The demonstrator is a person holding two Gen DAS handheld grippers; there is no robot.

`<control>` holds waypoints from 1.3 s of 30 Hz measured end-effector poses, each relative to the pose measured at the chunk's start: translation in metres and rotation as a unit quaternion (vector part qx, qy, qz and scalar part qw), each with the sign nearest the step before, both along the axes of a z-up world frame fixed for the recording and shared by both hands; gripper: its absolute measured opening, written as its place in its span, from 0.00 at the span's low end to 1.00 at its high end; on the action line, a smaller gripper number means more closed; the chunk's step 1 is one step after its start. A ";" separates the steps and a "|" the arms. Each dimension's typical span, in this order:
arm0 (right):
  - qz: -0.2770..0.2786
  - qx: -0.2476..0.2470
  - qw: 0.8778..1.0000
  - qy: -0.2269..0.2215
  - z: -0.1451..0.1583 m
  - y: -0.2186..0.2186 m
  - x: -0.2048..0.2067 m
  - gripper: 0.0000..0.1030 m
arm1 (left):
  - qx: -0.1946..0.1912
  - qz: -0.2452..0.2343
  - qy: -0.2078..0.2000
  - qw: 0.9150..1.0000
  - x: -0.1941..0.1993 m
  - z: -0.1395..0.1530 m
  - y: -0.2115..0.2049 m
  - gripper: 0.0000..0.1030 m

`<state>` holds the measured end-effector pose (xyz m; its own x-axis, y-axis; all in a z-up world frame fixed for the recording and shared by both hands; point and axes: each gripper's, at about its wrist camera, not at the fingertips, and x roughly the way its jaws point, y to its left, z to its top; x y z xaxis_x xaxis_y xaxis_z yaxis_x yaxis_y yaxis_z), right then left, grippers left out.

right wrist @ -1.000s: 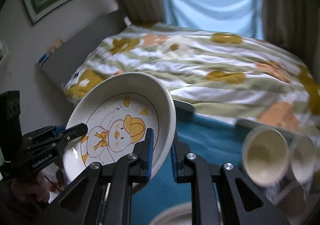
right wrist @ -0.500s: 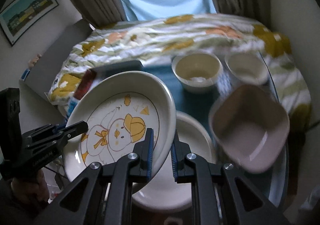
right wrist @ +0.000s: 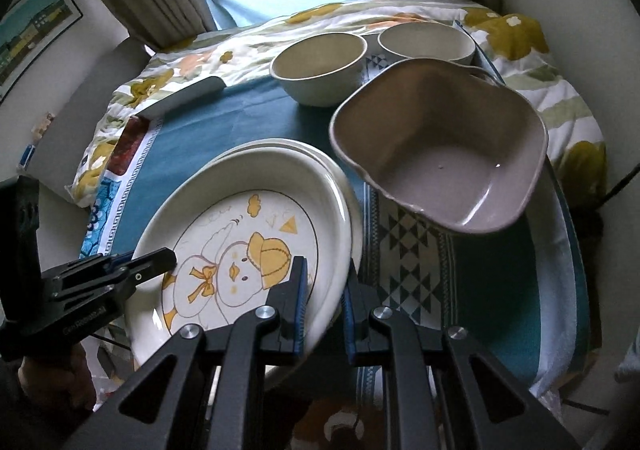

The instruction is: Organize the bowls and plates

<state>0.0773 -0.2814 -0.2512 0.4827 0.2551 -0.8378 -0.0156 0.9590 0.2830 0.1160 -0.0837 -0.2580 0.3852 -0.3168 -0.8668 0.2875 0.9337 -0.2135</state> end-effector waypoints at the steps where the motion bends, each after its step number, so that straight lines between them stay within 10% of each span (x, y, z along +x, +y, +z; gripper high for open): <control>1: -0.003 0.001 1.000 0.000 -0.002 0.000 0.000 0.14 | 0.002 0.001 0.000 1.000 0.004 -0.002 0.001 0.18; 17: -0.014 -0.014 1.000 -0.006 -0.007 -0.002 0.001 0.14 | 0.100 -0.024 -0.019 0.995 0.022 -0.014 -0.025 0.18; 30: -0.013 -0.026 1.000 -0.009 -0.006 0.003 0.003 0.14 | 0.252 -0.070 -0.096 0.960 0.010 -0.014 -0.052 0.18; 39: -0.012 -0.047 0.999 -0.012 -0.003 0.010 0.002 0.14 | 0.264 -0.074 -0.103 0.956 0.007 -0.015 -0.054 0.18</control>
